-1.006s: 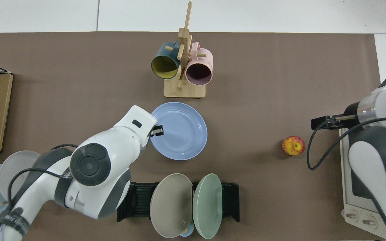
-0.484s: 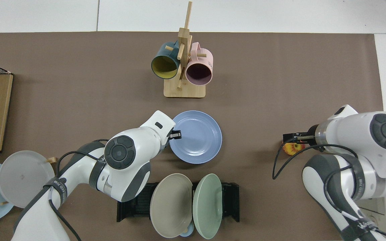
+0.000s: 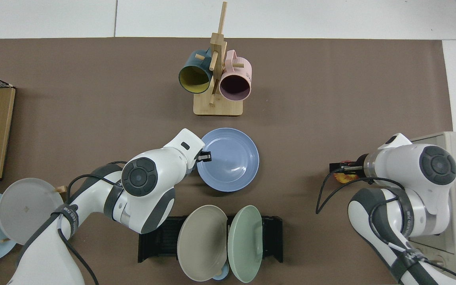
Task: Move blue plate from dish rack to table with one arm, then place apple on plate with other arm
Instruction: 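Lower the plate onto the table while the right gripper grasps the apple, then release the plate and withdraw the left gripper while the right lifts the apple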
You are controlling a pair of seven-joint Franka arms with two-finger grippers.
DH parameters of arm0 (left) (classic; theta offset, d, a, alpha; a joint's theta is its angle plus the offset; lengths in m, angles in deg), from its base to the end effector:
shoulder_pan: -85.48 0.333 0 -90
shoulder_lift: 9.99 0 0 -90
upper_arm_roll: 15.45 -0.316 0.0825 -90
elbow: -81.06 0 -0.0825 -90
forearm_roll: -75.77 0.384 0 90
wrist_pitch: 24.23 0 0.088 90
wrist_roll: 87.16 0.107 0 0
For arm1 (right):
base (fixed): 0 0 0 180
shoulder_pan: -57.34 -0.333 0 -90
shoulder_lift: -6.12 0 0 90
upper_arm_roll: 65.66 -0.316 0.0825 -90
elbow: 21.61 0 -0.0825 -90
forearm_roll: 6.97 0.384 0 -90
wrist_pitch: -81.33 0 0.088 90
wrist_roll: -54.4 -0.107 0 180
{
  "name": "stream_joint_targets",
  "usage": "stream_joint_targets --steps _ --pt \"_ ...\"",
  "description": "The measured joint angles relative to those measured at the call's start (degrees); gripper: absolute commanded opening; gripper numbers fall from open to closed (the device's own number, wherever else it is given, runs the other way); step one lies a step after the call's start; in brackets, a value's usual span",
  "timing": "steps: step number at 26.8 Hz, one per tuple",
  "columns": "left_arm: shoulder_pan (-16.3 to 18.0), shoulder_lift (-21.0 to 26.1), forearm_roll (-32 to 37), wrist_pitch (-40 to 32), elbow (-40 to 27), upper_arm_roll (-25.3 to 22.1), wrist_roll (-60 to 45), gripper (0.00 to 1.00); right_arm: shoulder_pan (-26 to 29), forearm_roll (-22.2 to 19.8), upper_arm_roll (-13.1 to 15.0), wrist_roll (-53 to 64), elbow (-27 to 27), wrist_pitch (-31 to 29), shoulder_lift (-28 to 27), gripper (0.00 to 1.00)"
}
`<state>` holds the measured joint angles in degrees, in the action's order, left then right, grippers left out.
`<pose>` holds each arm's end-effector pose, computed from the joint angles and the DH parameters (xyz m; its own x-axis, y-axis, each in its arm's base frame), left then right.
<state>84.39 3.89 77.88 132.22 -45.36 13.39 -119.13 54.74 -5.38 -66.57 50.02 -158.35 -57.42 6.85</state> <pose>0.5043 -0.2859 0.3160 0.9753 0.0602 0.2124 0.0075 -0.9707 0.2404 0.4966 0.0306 0.3284 0.9983 -0.0361 0.0460 -0.0351 -0.9991 -0.0226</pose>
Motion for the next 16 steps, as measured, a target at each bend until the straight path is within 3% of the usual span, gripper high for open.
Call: stream_joint_targets --steps 1,2,3,4,5,6,7,8,16 --pt "0.0 0.0 0.2 0.0 0.0 -0.4 0.4 0.0 0.0 0.0 0.0 0.0 -0.2 -0.6 -0.3 1.0" --pt "0.1 0.0 0.5 0.0 0.1 -0.9 0.8 0.11 0.1 0.0 0.0 0.0 -0.5 -1.3 -0.8 1.0" --pt "0.1 0.0 0.7 0.0 0.1 -1.3 1.2 0.37 0.1 0.0 0.1 0.0 -0.8 -2.1 -1.2 1.0" --pt "0.2 0.0 0.8 0.0 0.1 -1.6 1.5 0.84 0.2 0.0 0.1 0.0 -1.1 -2.9 -1.7 0.9" --pt "0.2 0.0 1.0 0.0 0.1 -1.9 1.6 1.0 0.3 0.0 0.1 0.0 -1.5 -3.8 -2.3 0.68" --pt "0.2 0.1 1.1 0.0 0.1 -2.1 1.7 1.0 0.3 0.0 0.1 0.0 -1.8 -4.4 -2.7 0.29" --pt "0.3 0.1 1.2 0.0 0.1 -2.2 1.7 1.0 0.3 0.0 0.1 0.0 -2.0 -4.9 -3.2 0.07" --pt "0.3 0.2 1.4 0.0 0.1 -2.2 1.7 1.0 0.4 0.0 0.1 0.0 -2.1 -5.2 -3.7 0.0" --pt "0.5 0.5 2.5 -2.9 0.6 -2.6 1.7 1.0 0.5 0.0 0.1 0.0 -1.7 -4.9 -4.1 0.0"
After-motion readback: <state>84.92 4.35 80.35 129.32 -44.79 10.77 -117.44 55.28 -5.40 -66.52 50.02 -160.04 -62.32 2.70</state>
